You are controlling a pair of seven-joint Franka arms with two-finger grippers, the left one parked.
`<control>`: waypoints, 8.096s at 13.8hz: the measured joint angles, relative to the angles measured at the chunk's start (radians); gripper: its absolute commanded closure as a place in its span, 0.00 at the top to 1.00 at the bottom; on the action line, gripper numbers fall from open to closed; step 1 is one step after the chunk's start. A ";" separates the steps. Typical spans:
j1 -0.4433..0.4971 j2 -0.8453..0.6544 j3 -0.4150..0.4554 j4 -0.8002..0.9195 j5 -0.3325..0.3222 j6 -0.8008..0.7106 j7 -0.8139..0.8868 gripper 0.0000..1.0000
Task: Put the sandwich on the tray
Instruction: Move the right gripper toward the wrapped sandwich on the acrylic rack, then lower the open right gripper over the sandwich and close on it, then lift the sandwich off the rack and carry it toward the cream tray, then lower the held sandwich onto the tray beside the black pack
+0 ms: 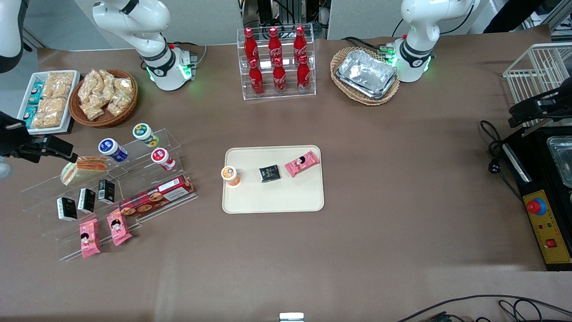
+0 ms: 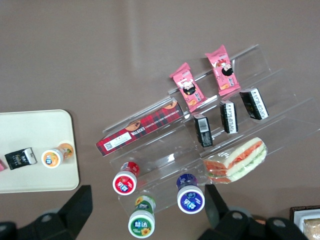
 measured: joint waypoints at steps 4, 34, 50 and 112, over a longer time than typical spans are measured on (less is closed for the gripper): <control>-0.010 0.001 -0.020 -0.007 0.000 -0.003 -0.097 1.00; -0.095 0.035 -0.107 -0.241 0.004 0.212 -1.975 1.00; -0.108 -0.073 -0.109 -0.609 0.005 0.439 -2.132 1.00; 0.851 0.636 -0.099 -0.010 -0.025 0.726 -0.649 0.00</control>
